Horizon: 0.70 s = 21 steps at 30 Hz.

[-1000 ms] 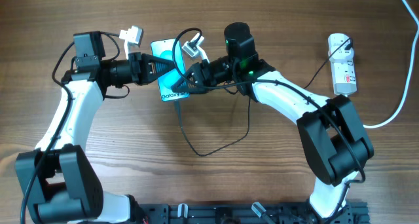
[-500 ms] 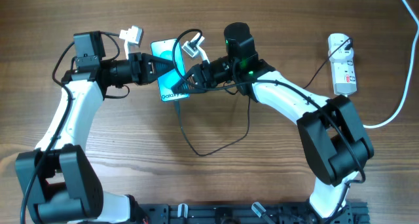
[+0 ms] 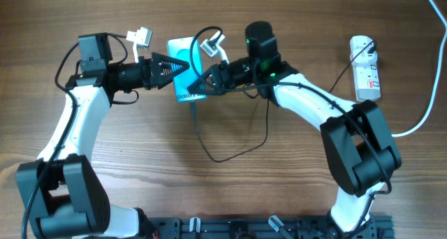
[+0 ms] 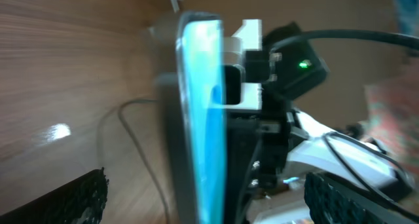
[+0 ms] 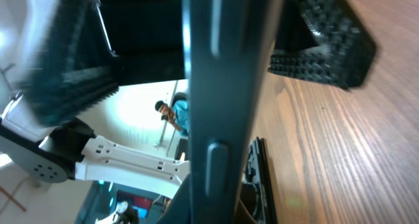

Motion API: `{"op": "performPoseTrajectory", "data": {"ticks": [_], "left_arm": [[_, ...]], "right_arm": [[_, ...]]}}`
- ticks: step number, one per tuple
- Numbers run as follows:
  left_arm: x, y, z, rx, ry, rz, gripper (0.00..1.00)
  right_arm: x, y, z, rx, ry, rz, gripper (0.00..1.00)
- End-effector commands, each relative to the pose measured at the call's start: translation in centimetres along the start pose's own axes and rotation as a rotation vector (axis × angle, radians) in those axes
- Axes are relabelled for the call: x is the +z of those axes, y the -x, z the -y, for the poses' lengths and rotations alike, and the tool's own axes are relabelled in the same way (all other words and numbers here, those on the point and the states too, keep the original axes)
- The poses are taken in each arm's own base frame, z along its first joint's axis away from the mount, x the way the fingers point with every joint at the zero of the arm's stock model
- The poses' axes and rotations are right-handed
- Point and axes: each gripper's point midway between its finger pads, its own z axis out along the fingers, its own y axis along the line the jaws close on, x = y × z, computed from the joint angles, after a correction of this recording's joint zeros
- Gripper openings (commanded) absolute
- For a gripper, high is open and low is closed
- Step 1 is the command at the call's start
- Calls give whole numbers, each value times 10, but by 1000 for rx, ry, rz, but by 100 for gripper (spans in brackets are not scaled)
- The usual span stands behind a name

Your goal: Plug charger to phone and switch on socket

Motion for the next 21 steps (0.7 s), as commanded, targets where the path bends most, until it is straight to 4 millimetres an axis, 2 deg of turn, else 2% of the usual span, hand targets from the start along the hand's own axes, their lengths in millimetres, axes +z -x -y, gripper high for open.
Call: {"op": "performPoseTrajectory", "data": {"ticks": [1,3,6,10,14,16,21], "left_arm": [[-2,8,-27,16,166,45,100],[-3,9,-32,16,198,54,100],[-6,12,-41,17,253,68,100],[-13,17,-61,16,377,102,100],[-24,23,-83,16,518,140,100],[-28,25,-89,16,558,151,100],[-33,27,-96,16,613,165,100]], "right_arm": [[-13,10,1,-68,-34,46,4],[-16,12,13,-42,-73,71,4],[-24,11,41,8,-188,120,4],[-36,1,85,56,-402,153,4],[-56,-12,123,72,-634,153,4],[-64,-20,135,97,-710,144,4],[-67,-28,140,107,-738,124,4]]}}
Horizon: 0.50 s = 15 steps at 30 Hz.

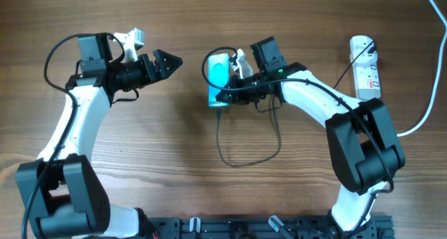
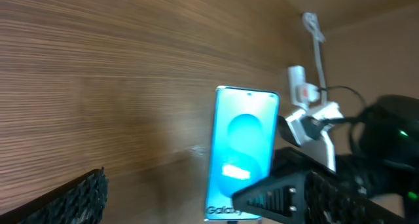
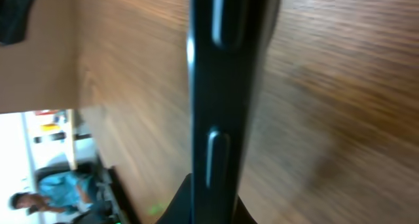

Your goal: Plug charger to phone and switch on socket

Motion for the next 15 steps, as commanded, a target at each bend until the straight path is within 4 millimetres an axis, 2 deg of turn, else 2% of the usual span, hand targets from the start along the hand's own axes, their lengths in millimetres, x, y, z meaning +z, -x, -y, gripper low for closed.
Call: {"op": "performPoseTrajectory", "data": {"ticks": [1,7,15], "left_arm": [[-1,4,-9,15,61,21,100],[-3,7,-22,15,138,42,100],[-3,7,-22,15,140,42,100]], "right_arm": [[-3,8,4,-75,-41,31,4],[2,-2,20,-46,-80,15,4],[11,-19,35,15,-85,3,4]]}}
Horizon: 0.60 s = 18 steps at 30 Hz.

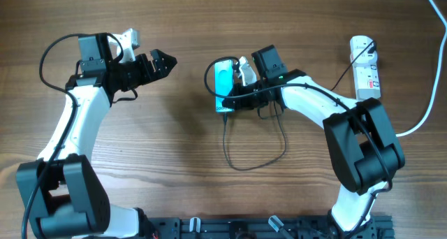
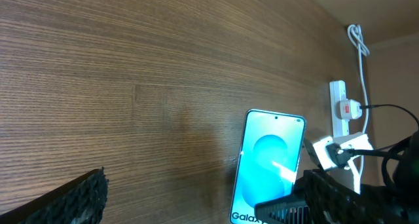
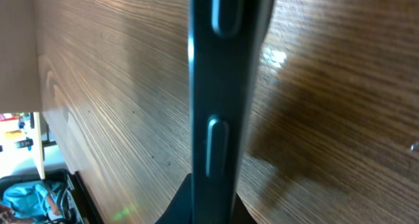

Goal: Plug charger to phone and switch on socket
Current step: 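Lower the plugged phone onto the table with the right gripper and release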

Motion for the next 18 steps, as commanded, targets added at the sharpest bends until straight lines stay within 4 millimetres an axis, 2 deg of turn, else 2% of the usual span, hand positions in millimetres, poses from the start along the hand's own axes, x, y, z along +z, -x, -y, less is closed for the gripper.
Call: {"op": "performPoseTrajectory", "data": {"ticks": [1,6,11,18], "left_arm": [[-1,2,0,15,10,9,100],[-1,2,0,15,11,9,100],[-1,2,0,15,10,9,100],[-1,2,0,15,10,9,100]], "right_arm": [[5,-5,7,33,0,0,4],[8,-9,11,99,2,5,6],[11,-12,8,91,3,-2,20],[11,-11,9,91,-4,1,21]]}}
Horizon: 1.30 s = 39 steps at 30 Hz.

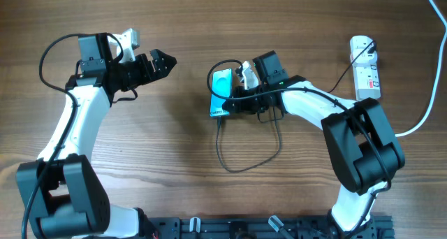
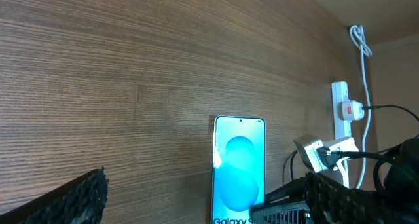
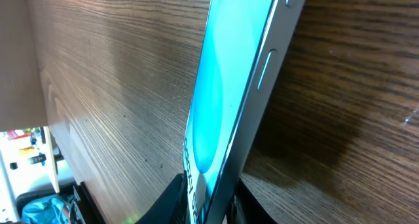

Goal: Plug charger to phone and switch on socket
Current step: 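Lower the plugged phone onto the table with the right gripper and release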

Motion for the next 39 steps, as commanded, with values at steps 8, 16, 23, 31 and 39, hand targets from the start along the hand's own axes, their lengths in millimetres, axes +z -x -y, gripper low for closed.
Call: {"op": "performPoseTrajectory", "data": {"ticks": [8,16,23,31,39], "left_arm": [[-1,1,1,15,3,7,100],[-1,1,1,15,3,7,100],[-1,1,1,15,3,7,100],[-1,1,1,15,3,7,100],[-1,1,1,15,4,7,100]], "right_arm": [[4,0,8,2,-45,9,22],[3,7,24,0,-138,53,31],[2,9,27,1,-157,63,34],[2,9,27,0,-157,62,41],[1,13,35,-2,-205,86,100]]}}
